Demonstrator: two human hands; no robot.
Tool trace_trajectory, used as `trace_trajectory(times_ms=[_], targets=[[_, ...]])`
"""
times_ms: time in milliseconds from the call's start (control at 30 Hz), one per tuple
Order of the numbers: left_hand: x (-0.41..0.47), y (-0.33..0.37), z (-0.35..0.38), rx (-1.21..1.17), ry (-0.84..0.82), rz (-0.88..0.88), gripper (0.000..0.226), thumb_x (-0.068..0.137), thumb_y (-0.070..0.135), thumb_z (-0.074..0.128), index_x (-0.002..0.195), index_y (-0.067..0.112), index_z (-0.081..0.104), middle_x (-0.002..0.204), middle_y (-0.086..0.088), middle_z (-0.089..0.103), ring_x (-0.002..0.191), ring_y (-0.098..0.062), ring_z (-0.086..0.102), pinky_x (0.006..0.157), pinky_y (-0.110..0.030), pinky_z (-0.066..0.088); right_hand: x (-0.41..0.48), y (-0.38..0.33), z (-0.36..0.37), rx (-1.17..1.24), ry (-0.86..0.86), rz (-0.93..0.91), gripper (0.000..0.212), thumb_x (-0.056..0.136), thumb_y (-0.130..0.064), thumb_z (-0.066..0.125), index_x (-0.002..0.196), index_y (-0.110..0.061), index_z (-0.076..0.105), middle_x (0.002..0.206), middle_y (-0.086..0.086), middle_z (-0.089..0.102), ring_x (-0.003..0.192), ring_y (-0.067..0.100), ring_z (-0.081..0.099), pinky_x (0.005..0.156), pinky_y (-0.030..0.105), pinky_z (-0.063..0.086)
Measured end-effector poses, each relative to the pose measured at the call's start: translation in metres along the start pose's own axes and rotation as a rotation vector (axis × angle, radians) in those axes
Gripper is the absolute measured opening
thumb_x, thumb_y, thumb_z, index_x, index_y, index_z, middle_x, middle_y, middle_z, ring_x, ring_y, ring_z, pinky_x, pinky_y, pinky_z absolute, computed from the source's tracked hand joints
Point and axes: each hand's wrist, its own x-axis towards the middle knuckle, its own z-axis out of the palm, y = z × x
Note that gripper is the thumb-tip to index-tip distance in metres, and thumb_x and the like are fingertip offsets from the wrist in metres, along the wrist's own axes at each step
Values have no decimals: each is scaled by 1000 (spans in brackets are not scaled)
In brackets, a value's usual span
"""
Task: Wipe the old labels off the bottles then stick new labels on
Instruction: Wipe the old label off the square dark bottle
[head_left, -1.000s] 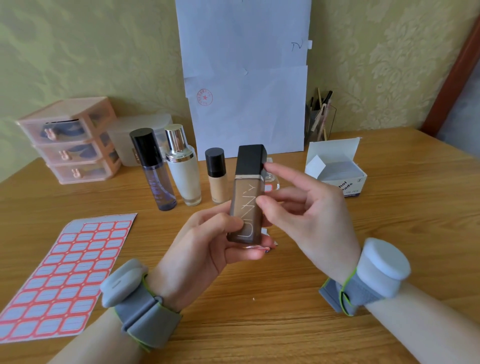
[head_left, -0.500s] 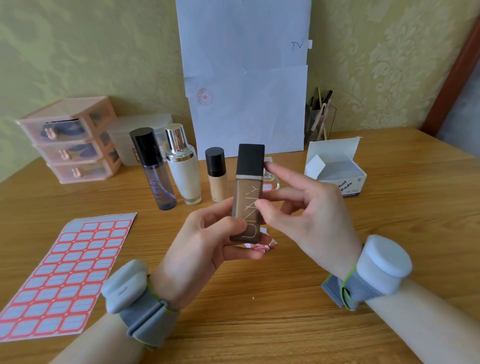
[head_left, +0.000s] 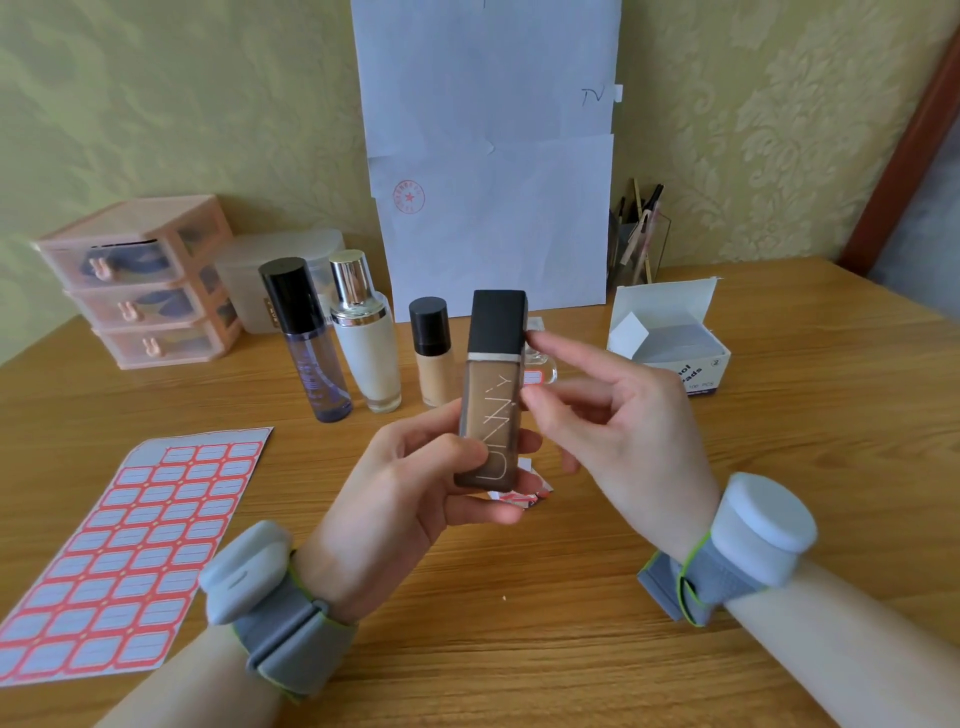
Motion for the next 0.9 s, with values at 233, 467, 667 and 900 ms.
trace_trajectory(times_ms=[233, 467, 667, 900], targets=[[0, 1, -2, -52, -14, -24, 36, 82, 6, 50, 110, 1, 72, 105, -24, 73, 83, -32, 75, 57, -26, 60, -1, -4, -1, 58, -25, -28, 42, 81, -41, 69, 122, -36, 62, 71, -20, 72, 43, 4, 53, 51, 13, 47], [-1, 0, -1, 23, 1, 0, 35, 83, 7, 51, 110, 9, 75, 106, -20, 74, 85, -31, 75, 59, -27, 60, -2, 1, -1, -13, 22, -58, 30, 91, -36, 67, 119, -44, 62, 61, -11, 69, 40, 9, 54, 54, 12, 45], [-1, -2, -2, 47, 5, 20, 36, 84, 7, 52, 111, 11, 75, 108, -19, 74, 88, -32, 75, 60, -27, 60, -3, -1, 1, 10, -2, -35, 41, 81, -43, 69, 121, -45, 60, 78, -21, 75, 43, 11, 56, 53, 16, 49], [0, -1, -1, 60, 20, 42, 37, 83, 7, 53, 113, 13, 75, 111, -21, 73, 89, -33, 75, 60, -27, 59, -4, 0, 1, -55, 15, -66, 33, 92, -23, 60, 121, -38, 61, 58, -24, 65, 46, 16, 59, 60, 20, 52]])
